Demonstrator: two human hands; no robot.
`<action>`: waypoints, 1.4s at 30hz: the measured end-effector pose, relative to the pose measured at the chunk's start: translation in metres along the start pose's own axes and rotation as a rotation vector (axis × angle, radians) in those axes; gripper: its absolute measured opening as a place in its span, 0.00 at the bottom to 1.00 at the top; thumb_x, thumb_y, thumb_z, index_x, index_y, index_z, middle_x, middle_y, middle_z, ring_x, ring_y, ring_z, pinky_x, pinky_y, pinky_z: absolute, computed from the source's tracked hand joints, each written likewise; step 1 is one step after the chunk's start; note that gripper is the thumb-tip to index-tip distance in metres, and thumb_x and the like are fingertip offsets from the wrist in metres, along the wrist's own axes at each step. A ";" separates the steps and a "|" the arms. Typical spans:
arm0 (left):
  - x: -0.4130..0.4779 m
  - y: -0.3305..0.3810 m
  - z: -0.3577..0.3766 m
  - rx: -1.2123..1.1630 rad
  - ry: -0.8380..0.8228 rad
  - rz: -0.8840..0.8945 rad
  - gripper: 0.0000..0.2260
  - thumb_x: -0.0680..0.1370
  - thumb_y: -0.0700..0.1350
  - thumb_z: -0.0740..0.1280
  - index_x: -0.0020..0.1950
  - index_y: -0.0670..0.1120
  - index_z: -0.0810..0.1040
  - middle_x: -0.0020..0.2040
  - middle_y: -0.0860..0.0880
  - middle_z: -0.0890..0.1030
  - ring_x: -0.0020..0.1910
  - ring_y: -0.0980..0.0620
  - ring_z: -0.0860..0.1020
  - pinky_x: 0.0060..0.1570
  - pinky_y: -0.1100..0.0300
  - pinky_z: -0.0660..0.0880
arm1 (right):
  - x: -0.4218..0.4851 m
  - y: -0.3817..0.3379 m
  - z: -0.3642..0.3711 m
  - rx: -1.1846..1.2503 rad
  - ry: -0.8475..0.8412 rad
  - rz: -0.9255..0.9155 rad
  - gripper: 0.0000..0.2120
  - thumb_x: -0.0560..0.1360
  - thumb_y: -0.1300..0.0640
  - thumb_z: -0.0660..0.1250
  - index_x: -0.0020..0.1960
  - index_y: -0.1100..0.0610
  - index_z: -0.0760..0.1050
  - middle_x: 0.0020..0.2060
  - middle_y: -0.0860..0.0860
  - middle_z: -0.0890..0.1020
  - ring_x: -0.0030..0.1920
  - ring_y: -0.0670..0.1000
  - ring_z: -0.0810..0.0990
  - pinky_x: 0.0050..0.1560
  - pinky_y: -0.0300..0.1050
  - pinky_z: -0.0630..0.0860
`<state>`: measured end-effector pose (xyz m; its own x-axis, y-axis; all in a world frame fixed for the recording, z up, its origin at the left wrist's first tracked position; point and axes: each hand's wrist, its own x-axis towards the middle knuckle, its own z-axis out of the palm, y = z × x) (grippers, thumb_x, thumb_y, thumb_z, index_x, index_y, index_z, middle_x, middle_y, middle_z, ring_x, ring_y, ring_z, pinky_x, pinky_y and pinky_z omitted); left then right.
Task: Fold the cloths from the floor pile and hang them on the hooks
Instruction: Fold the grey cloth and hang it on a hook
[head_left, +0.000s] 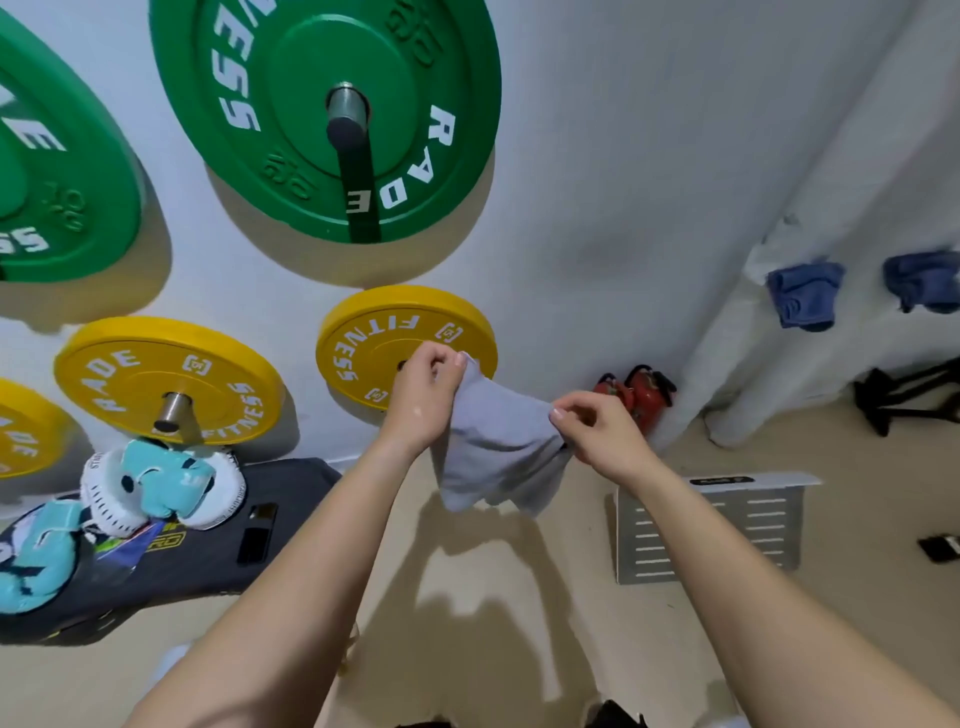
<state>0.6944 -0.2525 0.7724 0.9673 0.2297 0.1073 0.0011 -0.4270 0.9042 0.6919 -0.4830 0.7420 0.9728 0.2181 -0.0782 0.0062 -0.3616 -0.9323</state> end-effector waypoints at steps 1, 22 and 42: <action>-0.003 0.000 0.004 -0.010 -0.069 0.004 0.04 0.80 0.44 0.67 0.46 0.45 0.76 0.36 0.55 0.75 0.34 0.61 0.72 0.40 0.62 0.69 | 0.004 -0.005 0.002 -0.008 0.002 -0.019 0.06 0.78 0.58 0.68 0.43 0.57 0.82 0.30 0.45 0.80 0.31 0.41 0.74 0.35 0.39 0.69; 0.001 0.033 -0.002 0.152 0.096 -0.021 0.02 0.77 0.43 0.71 0.46 0.46 0.83 0.42 0.51 0.81 0.43 0.56 0.77 0.44 0.60 0.71 | -0.003 0.036 -0.034 -0.059 -0.301 0.015 0.12 0.80 0.56 0.64 0.37 0.52 0.73 0.32 0.49 0.72 0.35 0.46 0.69 0.40 0.45 0.65; -0.018 0.031 0.019 0.197 -0.070 0.057 0.03 0.78 0.46 0.70 0.45 0.50 0.82 0.42 0.54 0.82 0.42 0.60 0.77 0.42 0.65 0.72 | 0.006 0.022 -0.040 -0.229 -0.260 -0.078 0.09 0.76 0.57 0.69 0.38 0.52 0.74 0.31 0.44 0.74 0.33 0.44 0.69 0.36 0.42 0.66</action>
<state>0.6818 -0.2869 0.7903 0.9825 0.1418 0.1208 -0.0112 -0.6022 0.7983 0.7074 -0.5256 0.7350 0.8761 0.4657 -0.1244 0.1587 -0.5223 -0.8378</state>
